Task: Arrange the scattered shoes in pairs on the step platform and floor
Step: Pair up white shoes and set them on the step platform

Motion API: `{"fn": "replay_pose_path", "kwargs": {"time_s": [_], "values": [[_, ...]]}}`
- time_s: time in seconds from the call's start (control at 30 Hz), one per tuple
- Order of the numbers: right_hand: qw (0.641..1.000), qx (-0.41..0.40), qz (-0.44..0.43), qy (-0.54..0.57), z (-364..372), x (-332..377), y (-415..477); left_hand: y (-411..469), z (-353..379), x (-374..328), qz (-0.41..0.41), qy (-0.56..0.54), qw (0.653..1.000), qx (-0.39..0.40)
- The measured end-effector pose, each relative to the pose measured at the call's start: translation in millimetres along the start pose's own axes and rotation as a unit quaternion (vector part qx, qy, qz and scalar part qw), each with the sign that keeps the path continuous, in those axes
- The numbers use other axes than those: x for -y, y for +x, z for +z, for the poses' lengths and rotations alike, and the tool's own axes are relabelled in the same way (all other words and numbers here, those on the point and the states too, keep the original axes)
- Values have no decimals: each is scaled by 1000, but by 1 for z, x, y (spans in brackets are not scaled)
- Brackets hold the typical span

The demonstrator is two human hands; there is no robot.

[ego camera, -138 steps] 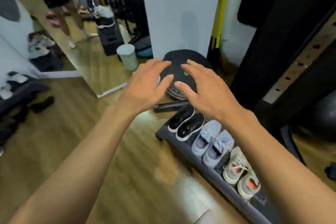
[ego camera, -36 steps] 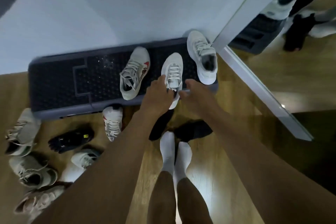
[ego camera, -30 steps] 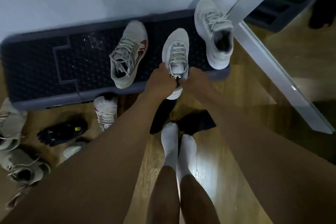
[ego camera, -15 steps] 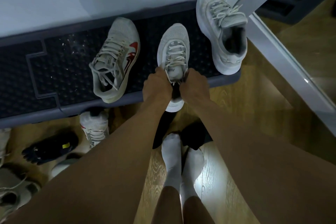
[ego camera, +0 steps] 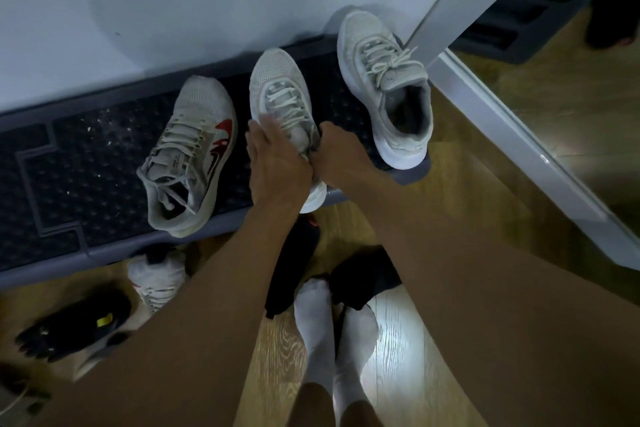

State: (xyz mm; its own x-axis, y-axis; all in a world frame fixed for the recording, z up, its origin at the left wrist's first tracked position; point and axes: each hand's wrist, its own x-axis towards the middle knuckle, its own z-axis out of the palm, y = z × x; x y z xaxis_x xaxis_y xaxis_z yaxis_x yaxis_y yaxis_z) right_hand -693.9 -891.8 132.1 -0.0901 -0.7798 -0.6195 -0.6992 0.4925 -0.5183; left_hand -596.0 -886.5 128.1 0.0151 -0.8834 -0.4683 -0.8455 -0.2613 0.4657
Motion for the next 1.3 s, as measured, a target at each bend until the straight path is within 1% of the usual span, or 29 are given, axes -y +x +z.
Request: {"fn": "replay_pose_path", "kwargs": {"time_s": [0.07,0.1,0.17,0.23,0.3,0.33,0.37,0.4,0.47,0.5,0.53,0.63,0.7,0.8,0.9,0.97,1.03,1.1,1.13,1.17,1.2,1.27,1.3], "values": [[997,-68,-31,-20,-18,-3,-7,-4,0,-22,77,-18,995,-67],[992,-110,-44,-31,-30,-7,-10,-4,1,-35,92,-32,992,-75],[978,-199,-65,-26,-56,-19,-17,0,7,-60,104,-19,993,-46],[960,-271,-67,-7,-79,-33,-21,8,17,-86,117,16,993,5],[952,-303,-31,17,-94,-51,-18,17,29,-110,128,32,990,38],[956,-293,5,23,-98,-61,-14,21,36,-119,131,36,989,54],[965,-260,44,17,-102,-72,-7,24,43,-127,121,35,989,77],[975,-209,76,0,-104,-82,0,27,50,-133,96,24,990,101],[987,-113,110,-6,-106,-95,12,33,59,-139,11,-22,991,128],[989,-82,120,9,-105,-97,16,35,60,-139,-29,-45,990,129],[989,-69,127,13,-104,-97,18,36,60,-137,-50,-58,989,124],[988,-77,135,-25,-94,-92,19,30,54,-121,-27,-41,993,105],[989,-78,116,-42,-80,-87,12,17,48,-105,-24,-23,995,91],[993,-84,82,-32,-52,-79,-2,-4,41,-81,-31,16,996,87],[992,-85,84,-39,-32,-68,-9,-14,32,-62,-42,16,996,76],[990,-88,100,-42,-28,-63,-9,-20,24,-53,-26,6,999,38],[989,-89,107,-53,-29,-63,-8,-26,14,-42,-17,-2,999,-52],[991,-82,93,-57,-29,-63,-4,-30,1,-25,-45,-35,985,-160],[991,-78,89,-57,-29,-63,-2,-29,-2,-15,-71,-57,977,-194],[992,-73,89,-56,-29,-63,-1,-25,-3,-5,-101,-72,975,-187],[992,-69,93,-53,-27,-62,1,-20,-2,2,-131,-75,979,-136],[991,-65,105,-44,-25,-60,2,-9,3,10,-164,-58,985,10],[991,-66,111,-43,-25,-60,2,-5,5,12,-174,-57,982,53]]}}
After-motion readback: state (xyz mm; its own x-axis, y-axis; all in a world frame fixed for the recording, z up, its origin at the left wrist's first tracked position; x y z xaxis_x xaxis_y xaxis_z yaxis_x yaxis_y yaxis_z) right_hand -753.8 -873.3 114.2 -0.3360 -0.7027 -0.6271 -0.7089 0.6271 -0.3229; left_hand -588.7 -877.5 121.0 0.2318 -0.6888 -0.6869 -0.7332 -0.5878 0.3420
